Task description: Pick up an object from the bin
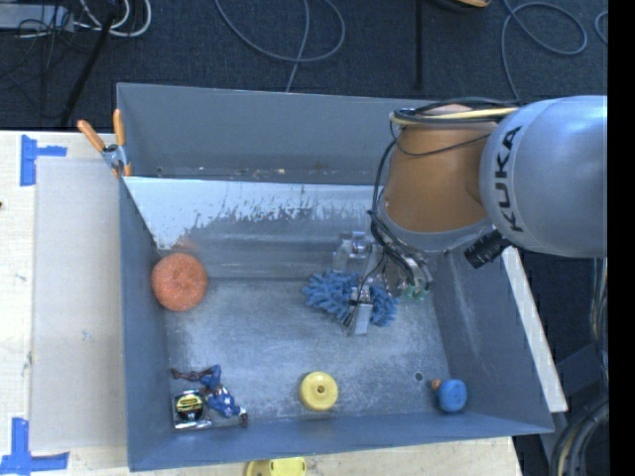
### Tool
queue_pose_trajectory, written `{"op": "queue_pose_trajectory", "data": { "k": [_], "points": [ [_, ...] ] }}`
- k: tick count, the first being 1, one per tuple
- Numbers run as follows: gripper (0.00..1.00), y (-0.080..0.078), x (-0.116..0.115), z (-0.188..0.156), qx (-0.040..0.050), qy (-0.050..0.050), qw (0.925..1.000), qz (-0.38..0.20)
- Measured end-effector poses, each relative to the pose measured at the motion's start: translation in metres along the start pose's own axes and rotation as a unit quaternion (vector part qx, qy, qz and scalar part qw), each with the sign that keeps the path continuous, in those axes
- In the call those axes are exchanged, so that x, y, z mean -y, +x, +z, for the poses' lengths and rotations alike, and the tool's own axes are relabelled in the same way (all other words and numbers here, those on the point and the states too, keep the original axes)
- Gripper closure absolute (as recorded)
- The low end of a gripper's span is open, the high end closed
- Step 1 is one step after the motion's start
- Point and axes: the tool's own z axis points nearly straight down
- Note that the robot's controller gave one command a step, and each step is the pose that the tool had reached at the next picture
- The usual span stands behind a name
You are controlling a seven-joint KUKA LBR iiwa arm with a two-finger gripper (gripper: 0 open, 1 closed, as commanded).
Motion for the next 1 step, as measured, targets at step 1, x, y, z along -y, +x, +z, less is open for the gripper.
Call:
{"op": "queue_pose_trajectory", "data": {
  "k": [1],
  "points": [
    [0.0, -0.0099, 0.0052, 0.0239, 0.0037, 0.0, 0.9992, 0.04]
  ]
}}
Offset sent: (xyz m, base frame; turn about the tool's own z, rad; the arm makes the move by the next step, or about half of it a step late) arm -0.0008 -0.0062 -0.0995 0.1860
